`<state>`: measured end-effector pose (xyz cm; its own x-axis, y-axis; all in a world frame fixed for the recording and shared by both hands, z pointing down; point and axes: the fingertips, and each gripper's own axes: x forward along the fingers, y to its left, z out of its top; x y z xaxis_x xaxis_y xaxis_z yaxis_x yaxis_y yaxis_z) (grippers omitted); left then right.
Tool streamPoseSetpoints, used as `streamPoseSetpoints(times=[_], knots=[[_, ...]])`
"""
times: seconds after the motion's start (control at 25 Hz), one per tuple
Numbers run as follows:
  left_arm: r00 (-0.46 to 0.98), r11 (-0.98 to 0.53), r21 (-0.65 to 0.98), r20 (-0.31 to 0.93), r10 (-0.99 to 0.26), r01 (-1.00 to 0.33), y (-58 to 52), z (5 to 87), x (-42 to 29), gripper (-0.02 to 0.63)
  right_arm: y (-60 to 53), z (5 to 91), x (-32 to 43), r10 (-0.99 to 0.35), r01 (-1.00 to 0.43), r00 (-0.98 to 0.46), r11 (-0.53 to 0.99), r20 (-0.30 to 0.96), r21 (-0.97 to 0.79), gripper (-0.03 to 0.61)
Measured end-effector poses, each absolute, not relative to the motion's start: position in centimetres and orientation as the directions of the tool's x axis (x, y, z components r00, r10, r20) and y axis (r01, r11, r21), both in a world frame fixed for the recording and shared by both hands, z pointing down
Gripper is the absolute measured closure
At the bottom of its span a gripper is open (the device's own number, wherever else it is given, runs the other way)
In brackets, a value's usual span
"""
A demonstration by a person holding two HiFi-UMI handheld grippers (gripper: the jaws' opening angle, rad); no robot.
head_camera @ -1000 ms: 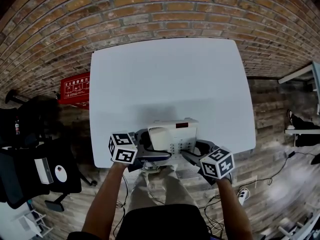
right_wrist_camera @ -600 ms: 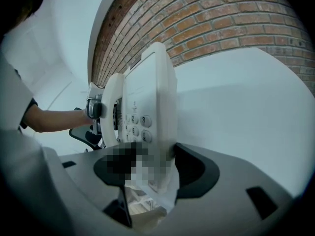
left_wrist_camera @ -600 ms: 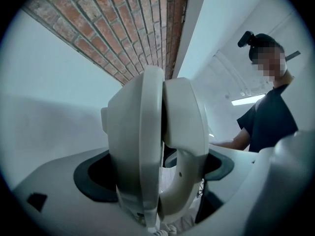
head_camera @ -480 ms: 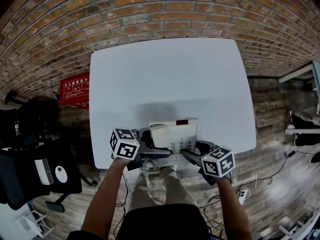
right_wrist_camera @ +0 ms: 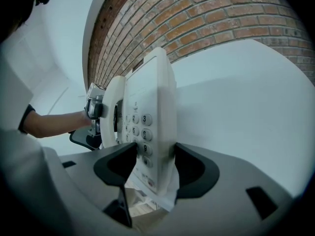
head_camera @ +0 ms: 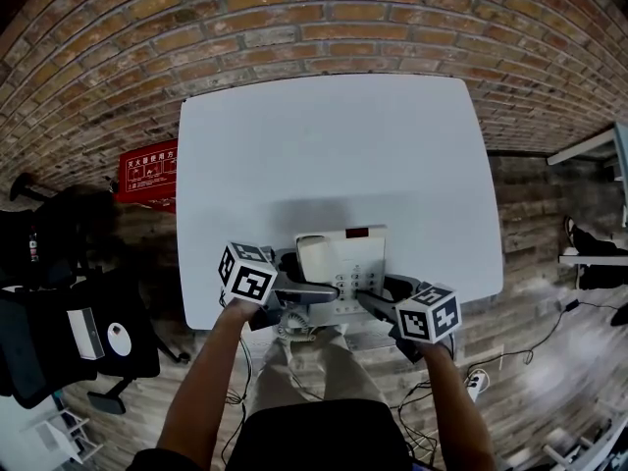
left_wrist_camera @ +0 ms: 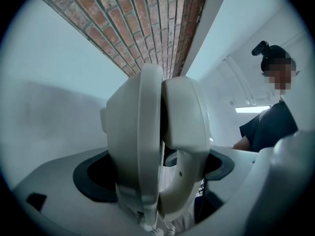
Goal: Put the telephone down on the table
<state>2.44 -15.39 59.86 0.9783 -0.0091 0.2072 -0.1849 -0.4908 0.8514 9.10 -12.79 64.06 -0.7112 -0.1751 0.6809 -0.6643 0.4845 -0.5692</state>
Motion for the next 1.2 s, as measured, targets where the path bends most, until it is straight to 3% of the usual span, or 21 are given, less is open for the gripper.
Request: streamPoseSetpoints(times=[0.56,0.72,1.2], knots=[[0.970,-0.320,0.919,0.241,-0.014,-0.233,-16.2,61.7,2.6,0.120,-13.0,64.8,9.5,-0.183,-0.690,-0.700,0.422,0.690,-0.588,0.339],[0.958,-0.312,0.910,0.288,0.003,-0.273,-16.2,64.2,1.8,0.118,-13.1,64.9,9.6,-0.183,-0.692,-0.701,0.410,0.689,-0.594,0.341],[0.968,-0.265,0.933,0.251,-0.010,-0.245,-16.5,61.7,2.8,0.118,-13.1,65.0,9.6,-0.197,-0.697,-0.704,0.381,0.683,-0.608,0.342]])
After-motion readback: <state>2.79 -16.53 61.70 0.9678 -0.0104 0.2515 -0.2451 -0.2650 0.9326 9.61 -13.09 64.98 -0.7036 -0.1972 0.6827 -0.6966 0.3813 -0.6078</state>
